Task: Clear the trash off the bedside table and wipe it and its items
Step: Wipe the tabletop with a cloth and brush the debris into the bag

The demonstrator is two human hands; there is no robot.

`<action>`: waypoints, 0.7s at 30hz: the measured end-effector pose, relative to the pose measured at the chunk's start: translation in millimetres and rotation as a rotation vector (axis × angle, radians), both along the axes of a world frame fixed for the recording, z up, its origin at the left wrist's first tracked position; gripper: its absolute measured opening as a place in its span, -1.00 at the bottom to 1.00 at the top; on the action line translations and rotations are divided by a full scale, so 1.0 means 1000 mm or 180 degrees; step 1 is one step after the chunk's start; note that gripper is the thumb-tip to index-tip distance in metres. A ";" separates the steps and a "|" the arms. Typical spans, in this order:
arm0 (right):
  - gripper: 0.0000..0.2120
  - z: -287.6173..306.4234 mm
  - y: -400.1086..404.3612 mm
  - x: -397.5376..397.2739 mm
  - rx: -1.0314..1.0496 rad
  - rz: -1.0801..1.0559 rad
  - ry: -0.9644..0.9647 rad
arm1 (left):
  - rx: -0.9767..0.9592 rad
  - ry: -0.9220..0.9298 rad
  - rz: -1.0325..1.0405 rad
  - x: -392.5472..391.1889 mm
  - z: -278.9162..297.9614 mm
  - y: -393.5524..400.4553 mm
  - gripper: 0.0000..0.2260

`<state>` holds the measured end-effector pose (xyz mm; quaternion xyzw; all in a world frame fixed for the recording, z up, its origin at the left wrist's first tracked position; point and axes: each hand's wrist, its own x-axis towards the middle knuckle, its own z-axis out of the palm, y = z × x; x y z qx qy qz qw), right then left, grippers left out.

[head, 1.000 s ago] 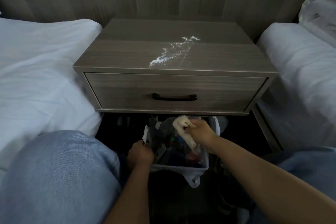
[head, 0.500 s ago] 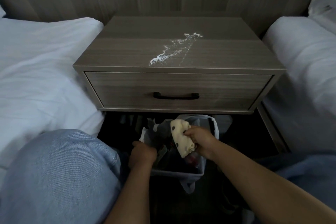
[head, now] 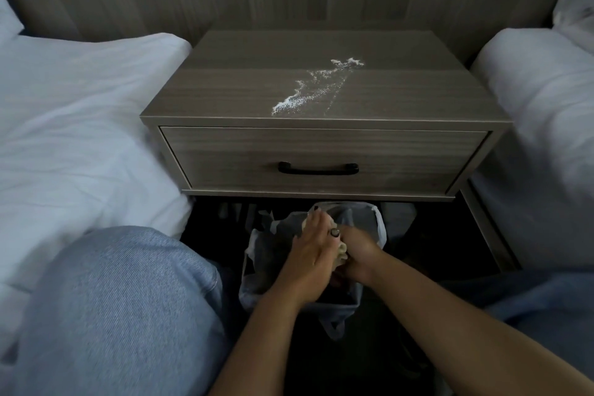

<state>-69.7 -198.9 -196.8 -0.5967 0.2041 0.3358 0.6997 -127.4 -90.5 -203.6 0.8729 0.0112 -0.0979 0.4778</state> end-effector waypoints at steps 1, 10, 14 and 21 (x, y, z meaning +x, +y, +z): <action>-0.73 0.000 0.000 -0.001 0.0028 -0.0062 0.0018 | 0.0037 0.0124 0.0164 0.000 -0.002 0.003 -0.54; -0.81 0.020 0.000 0.001 -0.0423 -0.0251 -0.0095 | -0.0108 0.0415 0.0416 0.000 0.007 0.006 -0.43; -0.74 0.043 -0.007 -0.002 -0.1211 0.0277 -0.0852 | -0.0410 -0.0178 0.1174 0.000 0.024 0.011 -0.50; -0.84 0.143 -0.024 0.005 -0.1310 0.0764 -0.2289 | -0.2756 -0.0314 0.1977 0.014 0.062 0.013 -0.60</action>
